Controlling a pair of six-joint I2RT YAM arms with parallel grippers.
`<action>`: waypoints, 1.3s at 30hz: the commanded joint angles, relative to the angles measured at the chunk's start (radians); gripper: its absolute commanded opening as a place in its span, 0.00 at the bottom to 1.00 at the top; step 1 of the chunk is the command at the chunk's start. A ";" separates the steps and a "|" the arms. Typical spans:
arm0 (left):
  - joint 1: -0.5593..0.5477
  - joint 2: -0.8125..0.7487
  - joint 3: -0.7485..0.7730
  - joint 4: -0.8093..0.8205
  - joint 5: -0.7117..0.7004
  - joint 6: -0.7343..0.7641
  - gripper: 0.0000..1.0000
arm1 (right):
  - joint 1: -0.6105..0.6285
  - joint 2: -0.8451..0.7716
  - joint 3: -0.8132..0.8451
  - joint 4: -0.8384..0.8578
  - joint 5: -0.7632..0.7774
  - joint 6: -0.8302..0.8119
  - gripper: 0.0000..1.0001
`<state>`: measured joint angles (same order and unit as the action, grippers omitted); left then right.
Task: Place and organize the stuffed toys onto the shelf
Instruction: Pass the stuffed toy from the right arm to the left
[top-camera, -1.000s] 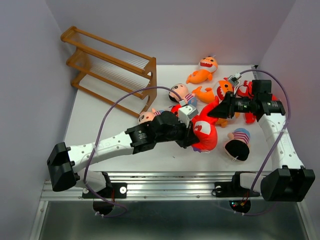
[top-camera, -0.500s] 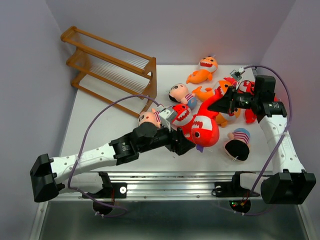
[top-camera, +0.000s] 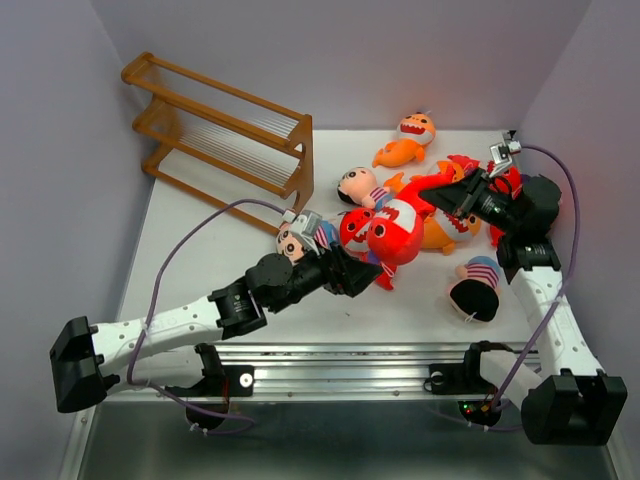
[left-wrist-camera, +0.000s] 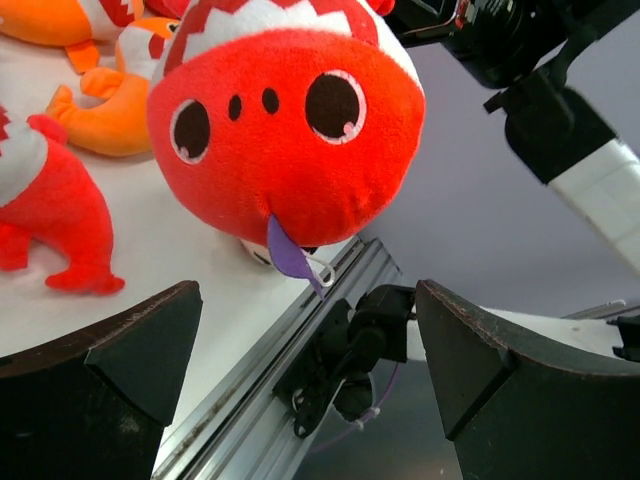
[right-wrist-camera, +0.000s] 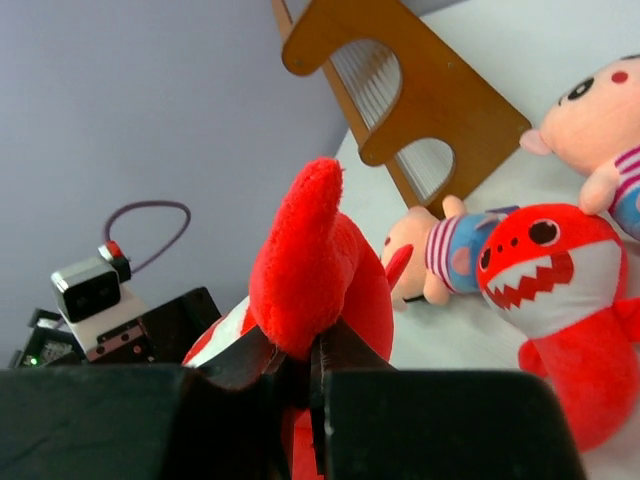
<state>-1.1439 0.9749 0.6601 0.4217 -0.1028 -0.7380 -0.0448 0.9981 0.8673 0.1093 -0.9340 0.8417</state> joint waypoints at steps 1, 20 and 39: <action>-0.004 0.050 0.099 0.097 -0.018 0.006 0.99 | -0.003 -0.047 -0.051 0.332 0.084 0.262 0.01; 0.003 0.196 0.223 0.097 -0.107 -0.027 0.85 | -0.003 -0.128 -0.217 0.500 0.032 0.405 0.01; 0.030 0.030 0.190 -0.230 -0.126 0.228 0.00 | -0.003 -0.072 -0.187 0.423 -0.183 0.107 0.99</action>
<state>-1.1282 1.0863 0.8310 0.2878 -0.1776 -0.6296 -0.0467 0.8982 0.5999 0.5533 -0.9890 1.0939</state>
